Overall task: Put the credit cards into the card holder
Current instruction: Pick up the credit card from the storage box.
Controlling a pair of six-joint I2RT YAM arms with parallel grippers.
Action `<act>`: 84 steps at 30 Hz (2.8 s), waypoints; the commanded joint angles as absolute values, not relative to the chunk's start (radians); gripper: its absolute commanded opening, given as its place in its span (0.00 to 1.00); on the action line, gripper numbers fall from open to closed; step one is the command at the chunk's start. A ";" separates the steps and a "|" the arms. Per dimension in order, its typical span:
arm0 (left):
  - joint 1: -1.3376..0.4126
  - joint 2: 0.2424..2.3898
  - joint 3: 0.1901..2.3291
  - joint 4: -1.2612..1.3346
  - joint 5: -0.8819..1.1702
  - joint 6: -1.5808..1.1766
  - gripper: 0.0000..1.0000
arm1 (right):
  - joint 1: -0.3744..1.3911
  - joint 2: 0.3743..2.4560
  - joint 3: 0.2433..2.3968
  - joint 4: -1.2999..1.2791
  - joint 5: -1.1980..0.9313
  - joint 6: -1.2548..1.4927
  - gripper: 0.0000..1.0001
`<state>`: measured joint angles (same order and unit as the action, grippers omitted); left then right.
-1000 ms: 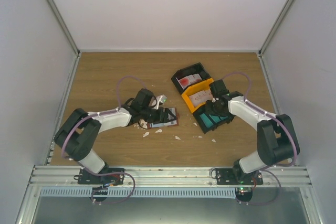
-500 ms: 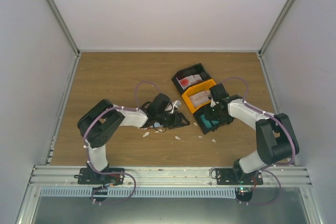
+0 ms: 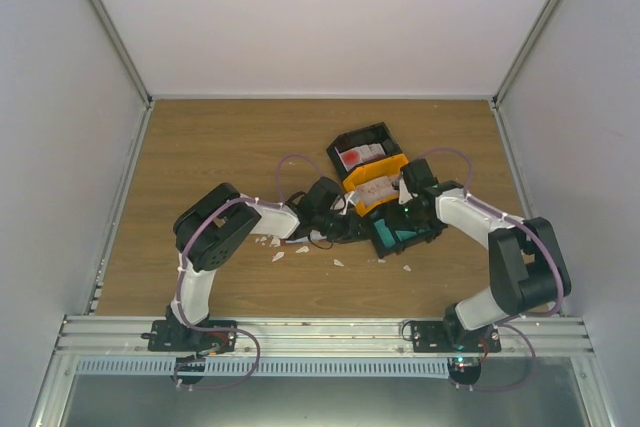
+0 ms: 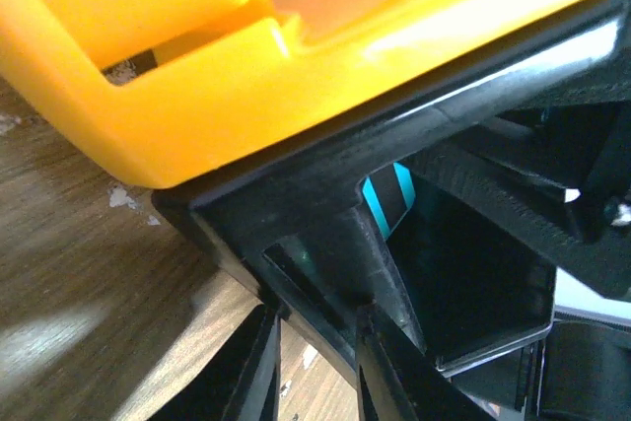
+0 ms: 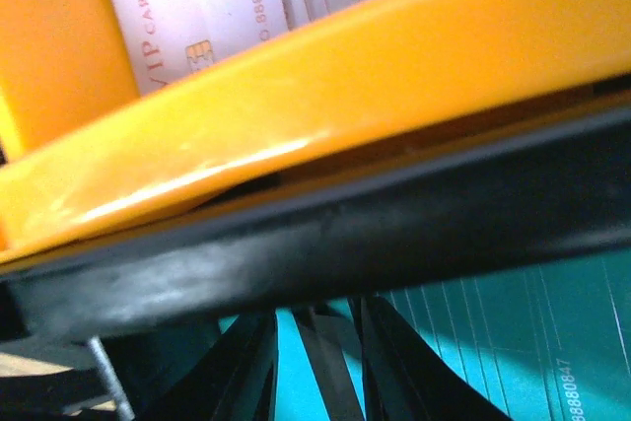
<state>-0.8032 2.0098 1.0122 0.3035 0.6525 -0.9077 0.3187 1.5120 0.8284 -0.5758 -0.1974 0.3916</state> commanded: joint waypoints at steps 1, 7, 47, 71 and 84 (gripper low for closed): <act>-0.818 2.034 1.046 0.329 0.650 -0.893 0.23 | 0.311 1.467 0.826 -0.588 -0.305 0.365 0.24; -0.823 2.041 1.065 0.310 0.646 -0.882 0.21 | 0.310 1.433 0.829 -0.610 -0.343 0.358 0.23; -0.825 2.028 1.066 0.313 0.672 -0.861 0.24 | 0.310 1.440 0.843 -0.654 -0.378 0.277 0.20; -0.825 2.043 1.072 0.311 0.677 -0.861 0.22 | 0.312 1.419 0.839 -0.634 -0.504 0.254 0.28; -0.825 2.043 1.074 0.307 0.676 -0.862 0.22 | 0.312 1.438 0.827 -0.611 -0.479 0.269 0.14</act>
